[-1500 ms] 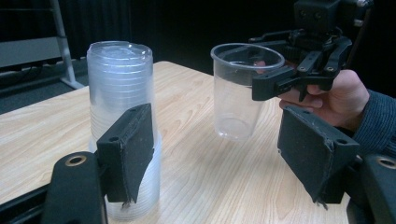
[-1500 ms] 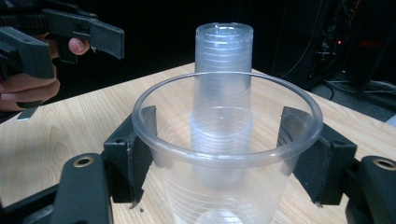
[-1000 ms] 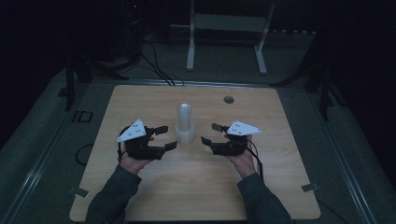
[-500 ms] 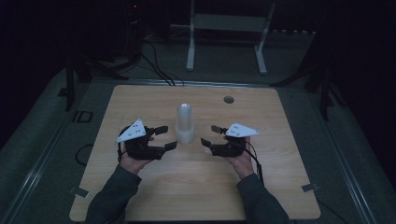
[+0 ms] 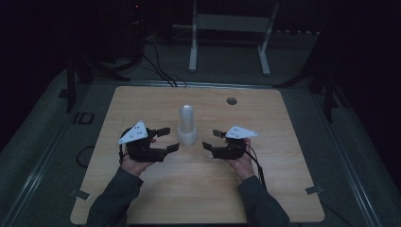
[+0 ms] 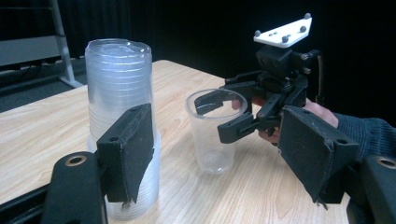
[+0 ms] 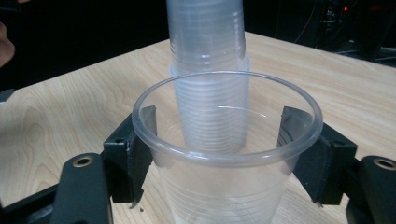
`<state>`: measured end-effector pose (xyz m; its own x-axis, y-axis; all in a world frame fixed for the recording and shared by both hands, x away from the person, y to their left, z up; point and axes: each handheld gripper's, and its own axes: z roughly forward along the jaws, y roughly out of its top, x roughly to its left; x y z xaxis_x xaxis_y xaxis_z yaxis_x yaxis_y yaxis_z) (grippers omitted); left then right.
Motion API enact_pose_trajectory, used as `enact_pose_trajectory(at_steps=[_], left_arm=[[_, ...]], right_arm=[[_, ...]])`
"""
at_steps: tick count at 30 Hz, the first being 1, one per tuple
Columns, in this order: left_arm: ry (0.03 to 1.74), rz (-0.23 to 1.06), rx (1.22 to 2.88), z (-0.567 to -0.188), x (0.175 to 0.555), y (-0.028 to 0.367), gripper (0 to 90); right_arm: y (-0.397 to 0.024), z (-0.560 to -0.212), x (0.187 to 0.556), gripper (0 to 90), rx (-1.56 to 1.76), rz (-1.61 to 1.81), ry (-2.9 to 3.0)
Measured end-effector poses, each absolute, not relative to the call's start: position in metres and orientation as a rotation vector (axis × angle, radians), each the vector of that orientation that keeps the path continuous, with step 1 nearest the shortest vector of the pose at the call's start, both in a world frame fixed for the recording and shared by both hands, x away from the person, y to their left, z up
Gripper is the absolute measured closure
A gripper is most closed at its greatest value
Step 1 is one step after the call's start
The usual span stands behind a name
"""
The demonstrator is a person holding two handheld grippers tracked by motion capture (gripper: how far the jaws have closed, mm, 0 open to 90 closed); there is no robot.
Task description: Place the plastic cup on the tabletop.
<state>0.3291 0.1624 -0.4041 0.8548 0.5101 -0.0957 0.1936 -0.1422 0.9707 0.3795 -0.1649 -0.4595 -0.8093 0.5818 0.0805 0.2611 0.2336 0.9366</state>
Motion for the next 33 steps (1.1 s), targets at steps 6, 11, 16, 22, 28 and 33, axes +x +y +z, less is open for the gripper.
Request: enact_pose_trajectory(at_steps=[6, 11, 16, 22, 28, 33], left_arm=[[0.545, 0.3, 1.718, -0.404, 0.329, 0.163, 27.1], [0.544, 0.299, 1.718, -0.404, 0.329, 0.163, 27.1], [0.546, 0.298, 1.718, -0.404, 0.329, 0.163, 27.1], [0.546, 0.299, 1.717, -0.404, 0.329, 0.163, 27.1], [0.545, 0.298, 1.716, -0.404, 0.329, 0.163, 27.1], [0.544, 0.293, 1.717, -0.404, 0.329, 0.162, 27.1]], right_arm=[[-0.161, -0.467, 0.382, 28.4, 0.799, 1.568, 2.252], [-0.16, -0.47, 0.382, 28.3, 0.802, 1.544, 2.272], [-0.159, -0.472, 0.382, 28.2, 0.787, 1.516, 2.292], [-0.16, -0.474, 0.379, 27.5, 0.778, 1.504, 2.31], [-0.163, -0.473, 0.373, 23.8, 0.742, 1.481, 2.354], [-0.167, -0.475, 0.37, 19.5, 0.743, 1.484, 2.364]])
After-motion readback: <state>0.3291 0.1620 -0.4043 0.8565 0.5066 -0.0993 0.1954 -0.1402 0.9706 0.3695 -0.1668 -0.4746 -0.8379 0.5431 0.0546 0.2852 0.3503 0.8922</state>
